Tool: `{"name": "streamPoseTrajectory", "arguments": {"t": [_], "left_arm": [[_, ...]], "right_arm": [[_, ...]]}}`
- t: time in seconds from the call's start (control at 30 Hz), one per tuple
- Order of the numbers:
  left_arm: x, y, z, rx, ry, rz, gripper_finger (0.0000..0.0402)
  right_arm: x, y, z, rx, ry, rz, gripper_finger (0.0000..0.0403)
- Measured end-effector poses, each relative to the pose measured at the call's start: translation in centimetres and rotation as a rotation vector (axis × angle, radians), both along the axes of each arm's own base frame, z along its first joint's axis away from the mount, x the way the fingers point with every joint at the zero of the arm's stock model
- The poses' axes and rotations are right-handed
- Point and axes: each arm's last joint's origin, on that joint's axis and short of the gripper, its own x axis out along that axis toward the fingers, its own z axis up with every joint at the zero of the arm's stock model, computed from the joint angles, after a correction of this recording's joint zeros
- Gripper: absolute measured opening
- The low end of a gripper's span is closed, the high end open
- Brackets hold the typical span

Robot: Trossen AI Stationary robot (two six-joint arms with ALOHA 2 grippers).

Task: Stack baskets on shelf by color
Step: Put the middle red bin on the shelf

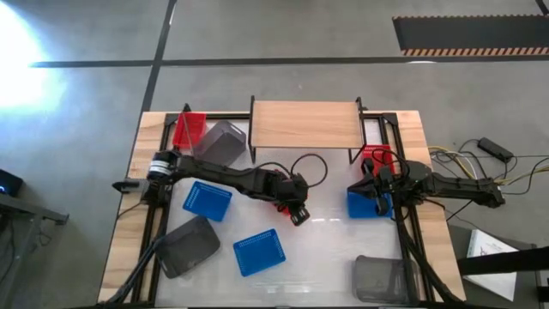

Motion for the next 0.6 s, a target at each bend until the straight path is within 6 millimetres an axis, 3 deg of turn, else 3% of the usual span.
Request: {"name": "streamPoseTrajectory", "arguments": {"t": [0.3, 0.47, 0.6], "left_arm": [[0.4, -0.2, -4.0, -0.05, 0.136, 0.076, 0.0229], [0.6, -0.3, -4.6, 0.024, 0.129, 0.135, 0.0231], [0.5, -0.3, -4.8, 0.086, 0.125, 0.166, 0.0206]], "right_arm": [[0.0, 0.0, 0.0, 0.0, 0.0, 0.001, 0.0009], [0.0, 0.0, 0.0, 0.0, 0.0, 0.0, 0.0009], [0.0, 0.0, 0.0, 0.0, 0.0, 0.0, 0.0009]]}}
